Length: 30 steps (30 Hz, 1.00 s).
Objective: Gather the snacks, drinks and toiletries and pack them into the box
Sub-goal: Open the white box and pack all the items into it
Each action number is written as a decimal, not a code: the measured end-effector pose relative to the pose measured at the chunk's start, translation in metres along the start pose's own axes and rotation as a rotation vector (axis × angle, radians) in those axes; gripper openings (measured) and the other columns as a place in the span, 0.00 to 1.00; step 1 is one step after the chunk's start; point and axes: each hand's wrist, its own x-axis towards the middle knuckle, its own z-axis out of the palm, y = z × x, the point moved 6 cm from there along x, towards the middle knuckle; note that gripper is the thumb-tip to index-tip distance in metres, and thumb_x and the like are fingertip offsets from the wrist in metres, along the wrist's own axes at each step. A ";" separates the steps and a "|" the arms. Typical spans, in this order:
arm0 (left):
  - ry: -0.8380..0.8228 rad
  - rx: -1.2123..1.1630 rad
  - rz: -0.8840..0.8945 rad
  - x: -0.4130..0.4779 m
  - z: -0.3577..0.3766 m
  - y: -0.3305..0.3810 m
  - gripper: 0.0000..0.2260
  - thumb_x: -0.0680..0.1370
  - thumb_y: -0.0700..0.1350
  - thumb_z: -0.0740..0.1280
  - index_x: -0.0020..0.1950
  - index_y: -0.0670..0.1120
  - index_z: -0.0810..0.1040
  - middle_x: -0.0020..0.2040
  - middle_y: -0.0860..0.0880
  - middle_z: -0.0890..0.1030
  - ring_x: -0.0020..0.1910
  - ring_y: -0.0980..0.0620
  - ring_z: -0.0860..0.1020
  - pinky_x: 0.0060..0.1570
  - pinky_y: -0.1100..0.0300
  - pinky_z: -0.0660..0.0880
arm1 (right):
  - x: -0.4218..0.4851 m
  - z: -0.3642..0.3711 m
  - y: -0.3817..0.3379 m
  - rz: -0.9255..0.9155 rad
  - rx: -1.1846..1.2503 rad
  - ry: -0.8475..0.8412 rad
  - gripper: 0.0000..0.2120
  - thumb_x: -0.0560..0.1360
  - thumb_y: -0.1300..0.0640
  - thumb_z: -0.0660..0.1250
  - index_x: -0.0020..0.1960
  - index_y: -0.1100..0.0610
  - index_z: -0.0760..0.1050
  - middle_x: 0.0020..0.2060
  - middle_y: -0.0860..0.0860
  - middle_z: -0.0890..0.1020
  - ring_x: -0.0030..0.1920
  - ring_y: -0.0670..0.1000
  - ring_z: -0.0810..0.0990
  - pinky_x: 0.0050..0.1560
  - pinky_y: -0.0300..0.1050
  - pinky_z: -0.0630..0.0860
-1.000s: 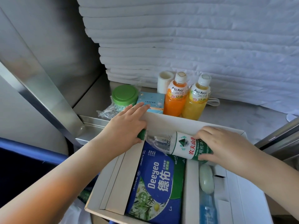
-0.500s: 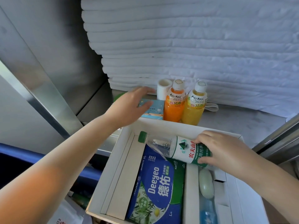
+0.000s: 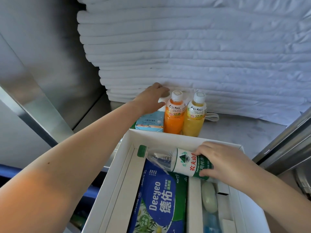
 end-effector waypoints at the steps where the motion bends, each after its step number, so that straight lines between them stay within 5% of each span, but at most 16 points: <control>1: 0.015 -0.009 -0.003 0.001 0.001 0.000 0.24 0.77 0.48 0.66 0.72 0.51 0.66 0.70 0.48 0.65 0.65 0.48 0.70 0.59 0.58 0.67 | 0.000 0.000 0.000 0.001 -0.003 0.003 0.25 0.70 0.39 0.67 0.64 0.44 0.67 0.57 0.39 0.72 0.57 0.42 0.71 0.52 0.41 0.71; 9: 0.124 -0.107 -0.069 -0.008 -0.010 -0.008 0.31 0.73 0.52 0.70 0.72 0.45 0.64 0.66 0.44 0.67 0.62 0.46 0.70 0.59 0.58 0.67 | 0.001 0.002 0.002 0.002 -0.042 -0.001 0.24 0.69 0.37 0.67 0.62 0.42 0.67 0.55 0.38 0.71 0.56 0.40 0.70 0.42 0.36 0.62; 17: 0.318 -0.252 -0.086 -0.058 -0.047 -0.017 0.25 0.67 0.42 0.74 0.63 0.46 0.73 0.58 0.48 0.67 0.55 0.49 0.72 0.52 0.55 0.73 | 0.002 0.005 0.003 0.000 -0.052 -0.010 0.23 0.69 0.37 0.66 0.61 0.43 0.67 0.54 0.38 0.71 0.54 0.40 0.69 0.40 0.37 0.60; 22: 0.423 -0.283 -0.075 -0.100 -0.076 -0.013 0.24 0.67 0.43 0.76 0.60 0.46 0.72 0.58 0.52 0.70 0.52 0.52 0.72 0.50 0.55 0.75 | 0.002 0.004 0.002 -0.010 -0.062 -0.004 0.23 0.70 0.37 0.66 0.61 0.42 0.66 0.55 0.38 0.71 0.54 0.39 0.69 0.43 0.36 0.63; 27: 0.490 -0.185 0.012 -0.156 -0.101 0.011 0.24 0.67 0.46 0.76 0.60 0.43 0.72 0.56 0.55 0.69 0.54 0.53 0.71 0.51 0.67 0.71 | 0.002 0.003 0.001 -0.022 -0.040 0.000 0.23 0.70 0.38 0.66 0.61 0.43 0.67 0.56 0.38 0.71 0.56 0.40 0.70 0.50 0.37 0.68; 30: 0.484 -0.081 0.092 -0.189 -0.105 0.027 0.23 0.68 0.48 0.74 0.59 0.41 0.73 0.56 0.50 0.72 0.55 0.50 0.71 0.54 0.61 0.69 | 0.001 0.003 0.002 -0.022 -0.024 0.004 0.23 0.69 0.38 0.67 0.62 0.44 0.68 0.54 0.38 0.72 0.55 0.41 0.71 0.51 0.37 0.69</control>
